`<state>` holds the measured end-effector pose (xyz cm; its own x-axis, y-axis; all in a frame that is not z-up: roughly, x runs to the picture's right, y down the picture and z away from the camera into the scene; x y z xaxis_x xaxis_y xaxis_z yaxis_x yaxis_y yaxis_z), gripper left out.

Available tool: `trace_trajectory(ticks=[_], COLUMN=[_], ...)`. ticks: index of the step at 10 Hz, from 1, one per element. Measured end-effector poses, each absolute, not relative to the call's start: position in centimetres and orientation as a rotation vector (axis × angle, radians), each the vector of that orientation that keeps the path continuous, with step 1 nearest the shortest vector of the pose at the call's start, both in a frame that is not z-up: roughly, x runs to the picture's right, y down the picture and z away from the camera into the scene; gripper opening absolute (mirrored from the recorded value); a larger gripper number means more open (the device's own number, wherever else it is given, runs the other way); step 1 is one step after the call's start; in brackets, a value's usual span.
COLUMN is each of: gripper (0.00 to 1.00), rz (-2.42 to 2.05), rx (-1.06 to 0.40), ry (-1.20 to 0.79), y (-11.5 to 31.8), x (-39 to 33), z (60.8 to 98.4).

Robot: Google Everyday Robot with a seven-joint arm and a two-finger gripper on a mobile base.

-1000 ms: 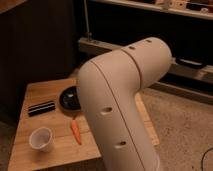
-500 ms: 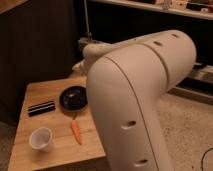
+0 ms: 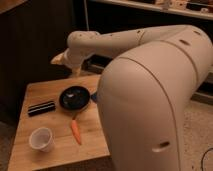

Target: Place the eraser in the ceramic cup

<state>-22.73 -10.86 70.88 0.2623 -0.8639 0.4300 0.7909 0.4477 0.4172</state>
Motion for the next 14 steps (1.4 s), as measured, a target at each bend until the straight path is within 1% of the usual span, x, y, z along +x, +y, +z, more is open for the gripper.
trace_trajectory(ticks=[2,4,6,8,10,12,14], gripper=[0.8,0.8,0.8,0.8,0.8,0.8,0.8], rz=[-1.216,-1.31,-1.398,-1.451,-1.472,-1.467,-1.466], rx=[0.167,0.16,0.102,0.002,-0.13,-0.229,-0.256], ry=[-0.703,-0.727,-0.754,-0.802,-0.855,-0.891,-0.901], y=[-9.1,-7.4,-6.3,-5.4,-3.1,-0.5,0.3], x=[-27.0,-31.3,-36.4,-41.7,-45.6,-47.3,-47.8], z=[67.4,65.2,65.2,67.4,71.4,74.8,75.8])
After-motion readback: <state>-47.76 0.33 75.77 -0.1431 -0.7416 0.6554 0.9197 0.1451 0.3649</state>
